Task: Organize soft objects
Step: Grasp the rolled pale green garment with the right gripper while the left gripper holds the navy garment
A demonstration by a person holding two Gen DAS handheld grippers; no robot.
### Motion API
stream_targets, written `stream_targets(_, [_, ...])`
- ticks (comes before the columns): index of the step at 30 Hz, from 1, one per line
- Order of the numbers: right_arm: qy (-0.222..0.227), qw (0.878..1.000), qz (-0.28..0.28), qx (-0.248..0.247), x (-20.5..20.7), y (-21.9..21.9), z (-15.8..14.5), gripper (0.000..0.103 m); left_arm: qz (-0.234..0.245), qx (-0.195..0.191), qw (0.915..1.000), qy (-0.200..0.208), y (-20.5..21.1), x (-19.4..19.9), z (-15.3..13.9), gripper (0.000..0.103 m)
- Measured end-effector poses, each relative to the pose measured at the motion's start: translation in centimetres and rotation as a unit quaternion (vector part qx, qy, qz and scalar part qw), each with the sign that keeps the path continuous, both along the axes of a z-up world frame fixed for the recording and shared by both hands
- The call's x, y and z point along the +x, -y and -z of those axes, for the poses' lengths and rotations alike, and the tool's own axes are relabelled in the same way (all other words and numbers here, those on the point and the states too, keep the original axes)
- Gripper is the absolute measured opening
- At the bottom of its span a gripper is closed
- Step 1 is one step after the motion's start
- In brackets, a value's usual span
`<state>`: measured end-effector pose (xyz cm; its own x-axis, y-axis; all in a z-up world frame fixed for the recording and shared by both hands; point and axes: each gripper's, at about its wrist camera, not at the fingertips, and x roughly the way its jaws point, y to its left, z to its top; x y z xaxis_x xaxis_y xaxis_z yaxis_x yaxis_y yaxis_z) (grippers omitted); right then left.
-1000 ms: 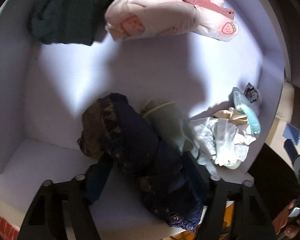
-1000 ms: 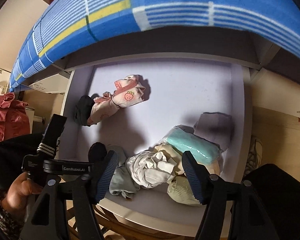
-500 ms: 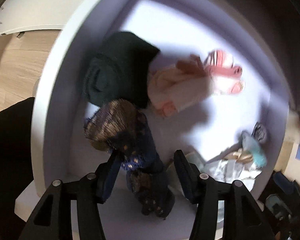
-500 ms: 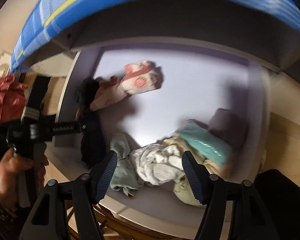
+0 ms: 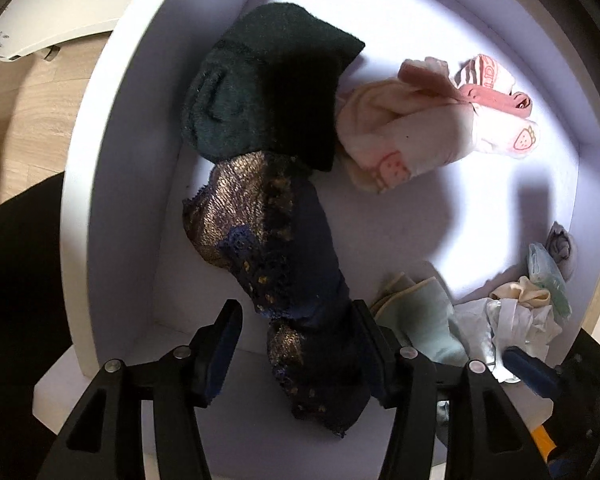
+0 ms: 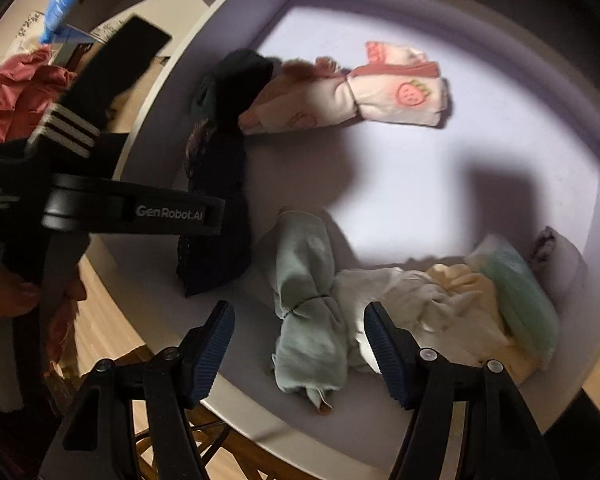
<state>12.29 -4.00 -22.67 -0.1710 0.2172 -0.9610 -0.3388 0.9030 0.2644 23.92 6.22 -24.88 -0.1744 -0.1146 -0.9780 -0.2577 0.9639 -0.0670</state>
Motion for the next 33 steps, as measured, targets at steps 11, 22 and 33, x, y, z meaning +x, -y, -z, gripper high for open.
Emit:
stream_targets(11, [-0.019, 0.999, -0.003, -0.035, -0.1, -0.7, 3.4, 0.034, -0.005, 0.004, 1.0, -0.004, 1.1, -0.9, 1.5, 0.056])
stream_targets(22, [0.028, 0.982, 0.187, -0.007, 2.6, 7.1, 0.2, 0.033, 0.036, -0.003, 0.999, -0.024, 3.3, -0.6, 4.6, 0.062])
stream_targets(33, [0.02, 0.995, 0.068, -0.071, 1.9, 2.6, 1.5, 0.04, 0.057, 0.009, 0.9976, -0.039, 5.0, -1.6, 8.4, 0.062])
